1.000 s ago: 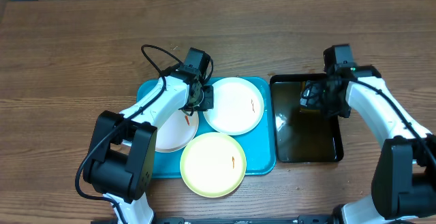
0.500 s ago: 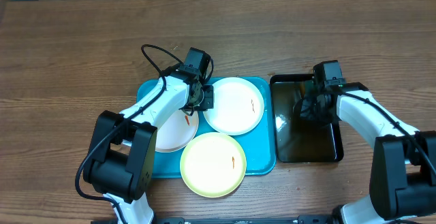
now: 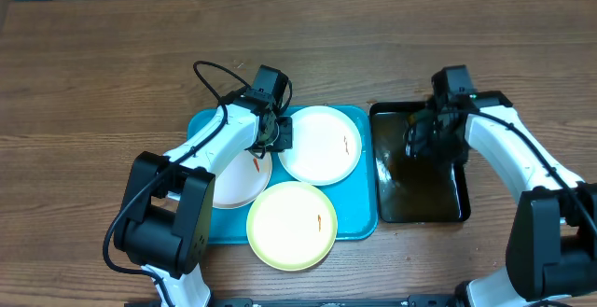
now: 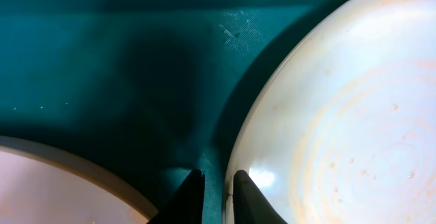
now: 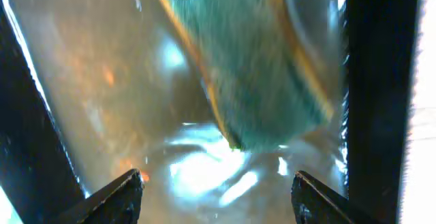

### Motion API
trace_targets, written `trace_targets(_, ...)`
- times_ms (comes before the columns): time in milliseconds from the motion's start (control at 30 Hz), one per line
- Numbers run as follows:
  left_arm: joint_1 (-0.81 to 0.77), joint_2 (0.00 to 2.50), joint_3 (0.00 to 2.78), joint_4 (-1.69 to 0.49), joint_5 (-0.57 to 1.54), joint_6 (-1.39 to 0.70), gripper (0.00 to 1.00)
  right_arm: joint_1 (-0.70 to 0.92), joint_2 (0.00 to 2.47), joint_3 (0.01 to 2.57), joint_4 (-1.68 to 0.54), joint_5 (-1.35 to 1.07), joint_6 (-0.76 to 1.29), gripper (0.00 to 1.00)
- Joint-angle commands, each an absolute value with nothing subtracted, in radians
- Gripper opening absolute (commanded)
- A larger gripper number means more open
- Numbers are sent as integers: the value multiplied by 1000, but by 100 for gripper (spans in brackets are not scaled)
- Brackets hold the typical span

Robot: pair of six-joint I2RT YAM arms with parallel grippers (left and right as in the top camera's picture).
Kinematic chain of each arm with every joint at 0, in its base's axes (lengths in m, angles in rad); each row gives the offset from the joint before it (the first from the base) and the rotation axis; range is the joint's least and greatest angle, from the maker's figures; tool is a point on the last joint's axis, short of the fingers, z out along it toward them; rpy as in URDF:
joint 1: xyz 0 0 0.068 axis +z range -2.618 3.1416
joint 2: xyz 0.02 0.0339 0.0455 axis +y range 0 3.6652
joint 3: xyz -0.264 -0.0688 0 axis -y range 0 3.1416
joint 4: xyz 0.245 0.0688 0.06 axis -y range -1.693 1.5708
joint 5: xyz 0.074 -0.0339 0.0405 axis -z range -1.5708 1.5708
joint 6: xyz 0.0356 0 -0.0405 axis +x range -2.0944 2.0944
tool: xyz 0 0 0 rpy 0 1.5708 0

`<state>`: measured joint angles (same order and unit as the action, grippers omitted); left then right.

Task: Clean dirty plates on tray and stack at the side
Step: 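Lower the right gripper into the black tray and grasp the sponge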

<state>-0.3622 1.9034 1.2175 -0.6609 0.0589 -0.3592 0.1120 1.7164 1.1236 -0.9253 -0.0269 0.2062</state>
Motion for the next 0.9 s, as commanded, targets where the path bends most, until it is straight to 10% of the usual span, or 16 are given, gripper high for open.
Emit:
trace_targets(0,-361,1909,1213,-665,55,-344,19,114,1715,1117,-836,36,165,70)
trace_targets(433,-361,1909,1213,-668,52,-344,19,114,1719,960,-591,95,126,79)
trace_targets(600,-361,1909,1213,-668,52,-344,19,114,1719,950,-596,16,126,63)
trace_targets(867,-361,1909,1213,-668,52,-344,19,112,1718,987,-637,62,125,78)
